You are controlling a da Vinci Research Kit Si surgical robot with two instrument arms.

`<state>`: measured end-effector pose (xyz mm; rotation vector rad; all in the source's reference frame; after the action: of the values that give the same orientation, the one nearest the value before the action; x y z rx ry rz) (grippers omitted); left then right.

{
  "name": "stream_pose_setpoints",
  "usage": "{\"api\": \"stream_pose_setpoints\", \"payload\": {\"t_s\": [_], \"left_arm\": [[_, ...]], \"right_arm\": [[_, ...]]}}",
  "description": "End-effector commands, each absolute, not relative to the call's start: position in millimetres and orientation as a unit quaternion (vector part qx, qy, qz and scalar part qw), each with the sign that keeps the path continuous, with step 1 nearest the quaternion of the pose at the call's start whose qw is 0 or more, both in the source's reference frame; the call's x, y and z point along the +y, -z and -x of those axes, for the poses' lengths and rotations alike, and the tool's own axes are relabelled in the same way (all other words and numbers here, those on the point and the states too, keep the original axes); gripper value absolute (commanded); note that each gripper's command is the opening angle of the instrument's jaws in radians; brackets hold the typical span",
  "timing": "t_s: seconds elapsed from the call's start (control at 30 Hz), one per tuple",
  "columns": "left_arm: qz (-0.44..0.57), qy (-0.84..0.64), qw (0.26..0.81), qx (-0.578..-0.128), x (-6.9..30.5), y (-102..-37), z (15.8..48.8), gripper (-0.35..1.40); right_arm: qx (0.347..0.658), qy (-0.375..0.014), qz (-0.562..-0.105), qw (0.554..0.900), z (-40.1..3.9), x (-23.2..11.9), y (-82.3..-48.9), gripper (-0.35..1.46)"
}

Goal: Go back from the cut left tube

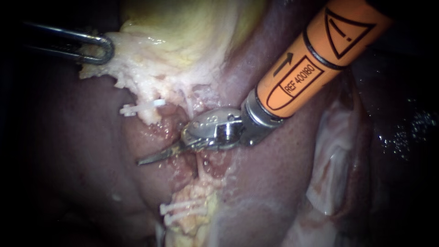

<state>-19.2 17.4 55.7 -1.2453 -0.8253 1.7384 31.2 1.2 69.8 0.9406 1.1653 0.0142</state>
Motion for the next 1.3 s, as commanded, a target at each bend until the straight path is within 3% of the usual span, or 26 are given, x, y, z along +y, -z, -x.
{"api": "stream_pose_setpoints", "payload": {"t_s": [0.03, 0.07, 0.13, 0.27, 0.47, 0.6, 0.77, 0.9, 1.1, 1.3], "left_arm": [[0.495, -0.691, 0.412, -0.328, 17.3, -55.7, 19.2, -0.35], [0.495, -0.691, 0.412, -0.328, 17.3, -55.7, 19.2, -0.35], [0.495, -0.691, 0.412, -0.328, 17.3, -55.8, 19.2, -0.35], [0.495, -0.691, 0.412, -0.328, 17.3, -55.8, 19.2, -0.35], [0.495, -0.691, 0.412, -0.328, 17.4, -56.0, 19.1, -0.35], [0.495, -0.691, 0.411, -0.328, 17.4, -56.3, 19.1, -0.35], [0.495, -0.692, 0.411, -0.327, 17.4, -56.7, 19.0, -0.35], [0.495, -0.692, 0.411, -0.327, 17.5, -56.8, 19.0, -0.35], [0.496, -0.692, 0.411, -0.327, 17.5, -56.9, 19.1, -0.35], [0.496, -0.692, 0.411, -0.326, 17.2, -57.2, 19.3, -0.35]], "right_arm": [[0.534, -0.011, -0.427, 0.73, -31.3, 1.2, -69.8, 0.26], [0.537, -0.012, -0.427, 0.728, -31.4, 1.3, -69.8, 0.63], [0.543, -0.022, -0.428, 0.723, -31.6, 1.3, -69.8, 1.13], [0.554, -0.037, -0.419, 0.719, -31.6, 1.3, -69.9, 1.33], [0.555, -0.043, -0.409, 0.723, -30.7, 1.1, -69.7, 1.42], [0.56, -0.096, -0.341, 0.749, -27.5, 0.0, -69.1, 1.43], [0.561, -0.11, -0.237, 0.786, -21.4, -1.2, -68.4, 1.43], [0.531, -0.099, -0.186, 0.82, -16.6, -1.2, -68.5, 1.43], [0.461, -0.095, -0.144, 0.87, -11.6, 0.5, -68.4, 1.43], [0.437, -0.111, -0.113, 0.885, -9.7, 2.2, -67.4, 1.43]]}}
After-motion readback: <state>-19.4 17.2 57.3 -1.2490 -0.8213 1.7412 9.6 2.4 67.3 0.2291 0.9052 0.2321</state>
